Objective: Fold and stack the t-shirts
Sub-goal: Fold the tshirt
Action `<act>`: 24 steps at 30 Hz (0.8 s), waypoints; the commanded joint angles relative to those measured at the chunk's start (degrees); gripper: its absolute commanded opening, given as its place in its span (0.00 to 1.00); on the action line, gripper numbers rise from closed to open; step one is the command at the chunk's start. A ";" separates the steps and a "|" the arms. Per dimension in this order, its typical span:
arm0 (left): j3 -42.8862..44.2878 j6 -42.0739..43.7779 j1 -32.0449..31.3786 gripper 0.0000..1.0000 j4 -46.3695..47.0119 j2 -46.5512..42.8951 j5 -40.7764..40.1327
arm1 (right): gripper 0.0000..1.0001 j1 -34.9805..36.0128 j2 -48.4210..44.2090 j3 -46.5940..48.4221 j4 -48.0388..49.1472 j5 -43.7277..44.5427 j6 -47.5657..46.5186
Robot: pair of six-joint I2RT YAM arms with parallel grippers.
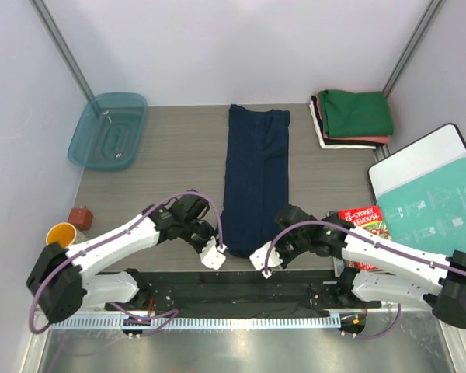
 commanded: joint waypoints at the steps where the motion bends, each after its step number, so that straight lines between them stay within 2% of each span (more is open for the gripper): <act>1: 1.44 -7.61 -0.60 0.00 -6.00 -9.36 4.15 | 0.01 0.64 -1.18 7.23 -12.61 -5.37 3.29; 8: 6.00 -8.06 -0.87 0.00 -19.72 -17.28 7.93 | 0.01 1.69 -1.00 15.41 -25.26 -12.05 3.02; 12: 9.08 -8.58 -0.96 0.00 -25.78 -20.09 11.27 | 0.01 1.96 -1.44 18.31 -28.53 -15.31 3.55; 18: 11.19 -8.85 -1.13 0.00 -28.78 -22.29 16.46 | 0.01 2.49 -1.00 22.18 -31.26 -19.88 4.34; 24: 12.25 -5.78 -1.57 0.00 -28.61 -20.81 16.11 | 0.01 2.57 0.66 24.21 -29.15 -18.57 3.99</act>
